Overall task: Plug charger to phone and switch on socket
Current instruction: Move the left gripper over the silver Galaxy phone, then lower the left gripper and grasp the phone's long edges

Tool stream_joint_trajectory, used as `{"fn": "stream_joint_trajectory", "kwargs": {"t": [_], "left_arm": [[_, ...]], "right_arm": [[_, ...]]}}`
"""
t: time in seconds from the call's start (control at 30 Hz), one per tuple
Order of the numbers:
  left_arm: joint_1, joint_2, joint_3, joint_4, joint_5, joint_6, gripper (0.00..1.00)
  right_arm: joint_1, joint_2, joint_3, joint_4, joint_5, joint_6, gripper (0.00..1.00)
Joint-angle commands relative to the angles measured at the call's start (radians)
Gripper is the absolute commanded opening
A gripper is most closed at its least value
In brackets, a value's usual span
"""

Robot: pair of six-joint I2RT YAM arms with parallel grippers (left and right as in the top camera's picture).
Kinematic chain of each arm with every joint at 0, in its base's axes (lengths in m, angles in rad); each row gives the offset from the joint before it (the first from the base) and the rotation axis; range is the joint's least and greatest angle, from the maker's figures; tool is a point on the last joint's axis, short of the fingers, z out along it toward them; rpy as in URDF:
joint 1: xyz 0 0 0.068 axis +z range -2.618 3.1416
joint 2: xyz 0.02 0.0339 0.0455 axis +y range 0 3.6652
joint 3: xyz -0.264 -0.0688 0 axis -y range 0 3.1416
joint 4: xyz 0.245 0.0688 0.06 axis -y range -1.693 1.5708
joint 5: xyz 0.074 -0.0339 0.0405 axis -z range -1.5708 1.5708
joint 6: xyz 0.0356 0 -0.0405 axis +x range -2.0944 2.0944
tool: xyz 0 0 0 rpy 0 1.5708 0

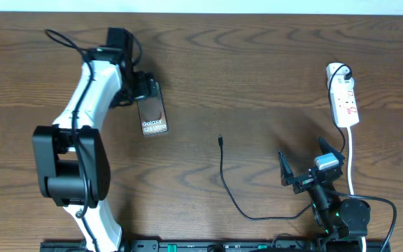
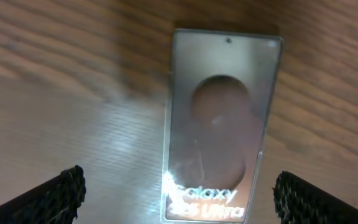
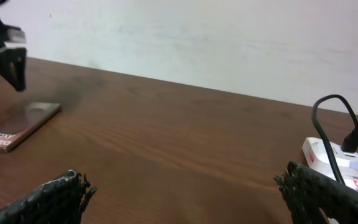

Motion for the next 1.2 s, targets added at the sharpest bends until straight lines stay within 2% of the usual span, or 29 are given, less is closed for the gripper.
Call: {"fn": "stream_joint_trajectory", "kwargs": {"t": [0.0,0.2,0.8,0.93,1.17], "left_arm": [[-0.039,0.016,-0.066,0.066,-0.013,-0.027,0.98],[-0.073,0.017,-0.139,0.176,-0.025,-0.029,0.98],[-0.08,0.138,-0.146,0.253,-0.058,-0.053,0.98],[-0.08,0.138,-0.146,0.22,-0.039,-0.053,0.99],[-0.081,0.138,-0.146,0.107,0.114,-0.053,0.91]], "right_arm": [[-0.004,-0.005,-0.001,-0.005,-0.006,-0.01,0.99],[-0.004,-0.005,-0.001,-0.005,-0.006,-0.01,0.99],[-0.004,-0.005,-0.001,-0.005,-0.006,-0.01,0.99],[-0.004,-0.005,-0.001,-0.005,-0.006,-0.01,0.99],[-0.004,-0.005,-0.001,-0.005,-0.006,-0.01,0.99]]}}
